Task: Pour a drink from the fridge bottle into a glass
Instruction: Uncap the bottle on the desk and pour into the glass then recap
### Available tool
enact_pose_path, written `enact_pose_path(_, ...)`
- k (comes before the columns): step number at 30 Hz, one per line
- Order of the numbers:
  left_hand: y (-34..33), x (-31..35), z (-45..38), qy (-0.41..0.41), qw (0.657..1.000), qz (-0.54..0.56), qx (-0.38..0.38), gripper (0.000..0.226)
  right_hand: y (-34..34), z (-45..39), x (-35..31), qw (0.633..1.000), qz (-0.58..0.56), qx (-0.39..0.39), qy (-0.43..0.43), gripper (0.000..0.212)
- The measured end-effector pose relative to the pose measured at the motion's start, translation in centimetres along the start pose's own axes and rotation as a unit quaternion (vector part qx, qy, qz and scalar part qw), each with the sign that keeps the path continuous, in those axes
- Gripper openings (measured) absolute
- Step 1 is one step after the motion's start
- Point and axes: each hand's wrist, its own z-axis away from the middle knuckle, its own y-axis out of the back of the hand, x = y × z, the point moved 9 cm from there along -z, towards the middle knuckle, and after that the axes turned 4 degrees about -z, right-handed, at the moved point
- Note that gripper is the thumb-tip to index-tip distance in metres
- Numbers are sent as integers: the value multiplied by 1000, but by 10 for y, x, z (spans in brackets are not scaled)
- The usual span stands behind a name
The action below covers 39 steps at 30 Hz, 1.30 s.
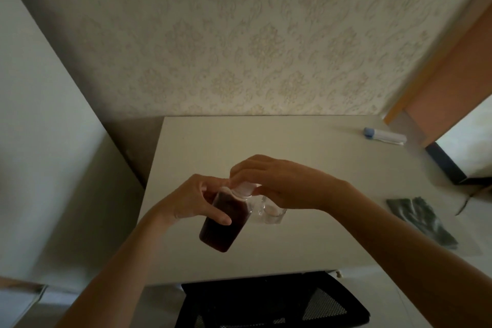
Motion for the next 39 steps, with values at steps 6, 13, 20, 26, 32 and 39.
enact_pose_path(6,-4,2,-8,-2,1000,-2,27,46,10,8,17,996,-61,53,-27,52)
enact_pose_path(13,-10,-2,-24,12,1000,3,-10,44,-2,22,22,994,61,82,41,58)
enact_pose_path(20,-22,-28,-42,89,994,-4,-56,58,21,43,53,985,9,174,-13,47)
enact_pose_path(26,-7,-60,-60,153,968,-168,108,72,18,74,108,960,-54,249,-120,45)
enact_pose_path(32,-21,-55,-73,152,921,-345,97,73,0,93,139,941,-85,283,-165,42)
enact_pose_path(39,-36,-45,-82,137,876,-459,57,50,-15,104,152,938,-92,276,-191,43)
